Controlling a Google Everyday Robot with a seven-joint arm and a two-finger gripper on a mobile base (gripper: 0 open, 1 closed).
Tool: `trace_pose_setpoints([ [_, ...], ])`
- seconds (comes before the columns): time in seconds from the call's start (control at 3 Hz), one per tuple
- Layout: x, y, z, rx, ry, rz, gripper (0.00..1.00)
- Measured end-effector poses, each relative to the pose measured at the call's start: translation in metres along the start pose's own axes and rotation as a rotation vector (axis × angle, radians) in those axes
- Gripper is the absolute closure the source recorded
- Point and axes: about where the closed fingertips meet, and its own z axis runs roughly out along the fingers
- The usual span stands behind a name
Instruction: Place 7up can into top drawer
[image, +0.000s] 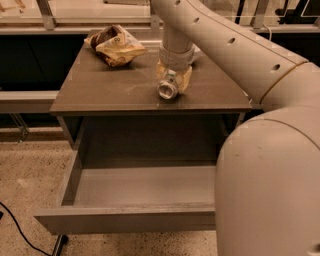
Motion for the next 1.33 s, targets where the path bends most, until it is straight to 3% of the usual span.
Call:
trace_pose_setpoints([
  [0.33,-0.011,-0.002,-0.023,0.053,-0.055,0.008,0.80],
  [0.67,-0.025,-0.003,-0.087,0.110,-0.181,0.156,1.00],
  [1.0,-0.022,0.013,-0.112,0.151,-0.282,0.313,1.00],
  [1.33,-0.027,0.054,-0.128,0.244,-0.433,0.520,1.00],
])
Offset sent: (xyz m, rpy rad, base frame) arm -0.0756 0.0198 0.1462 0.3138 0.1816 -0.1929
